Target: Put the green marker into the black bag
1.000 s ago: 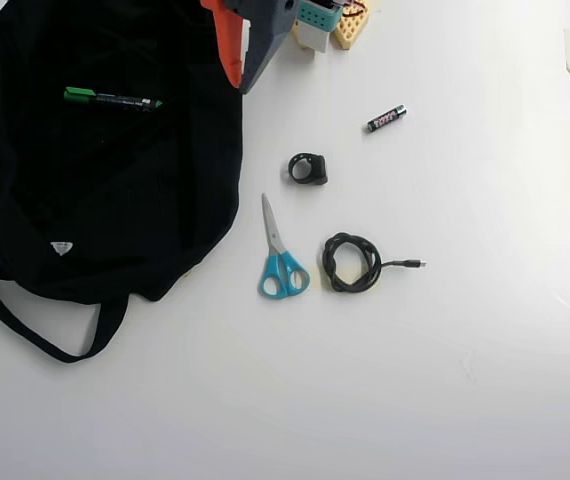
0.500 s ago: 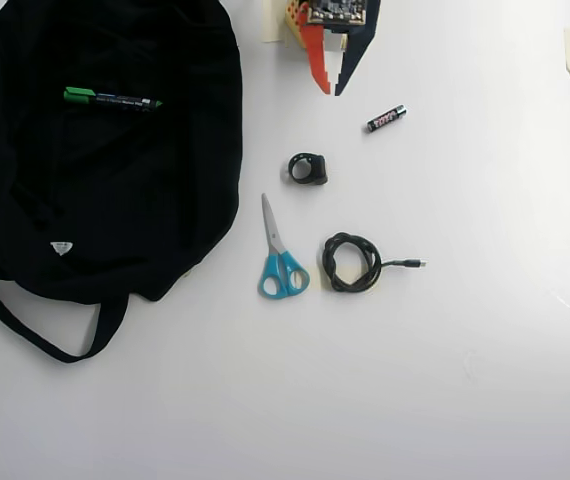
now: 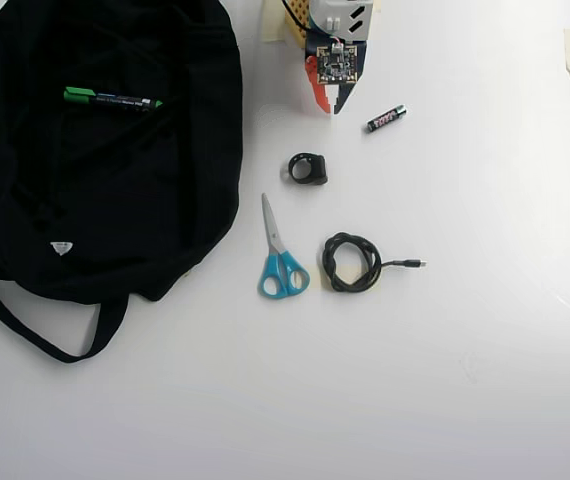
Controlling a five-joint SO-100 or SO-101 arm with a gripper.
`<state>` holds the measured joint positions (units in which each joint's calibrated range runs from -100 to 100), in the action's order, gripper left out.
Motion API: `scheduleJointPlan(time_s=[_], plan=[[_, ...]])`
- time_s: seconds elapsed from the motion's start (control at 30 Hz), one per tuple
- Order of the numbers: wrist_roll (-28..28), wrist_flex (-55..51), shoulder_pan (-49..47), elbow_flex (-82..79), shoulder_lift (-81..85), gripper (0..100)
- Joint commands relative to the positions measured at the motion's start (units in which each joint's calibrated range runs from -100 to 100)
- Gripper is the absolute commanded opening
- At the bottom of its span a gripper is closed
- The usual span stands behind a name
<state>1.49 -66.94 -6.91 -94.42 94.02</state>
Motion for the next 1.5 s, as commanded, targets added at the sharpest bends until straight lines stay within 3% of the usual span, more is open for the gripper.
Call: scheduleJointPlan(time_s=[0.0, 0.33, 1.47], plan=[[0.0, 1.0, 0.1, -4.8, 5.6, 2], [-0.2, -5.5, 0.0, -4.9, 5.6, 2], [-0.2, -5.7, 0.2, -4.9, 5.6, 2]])
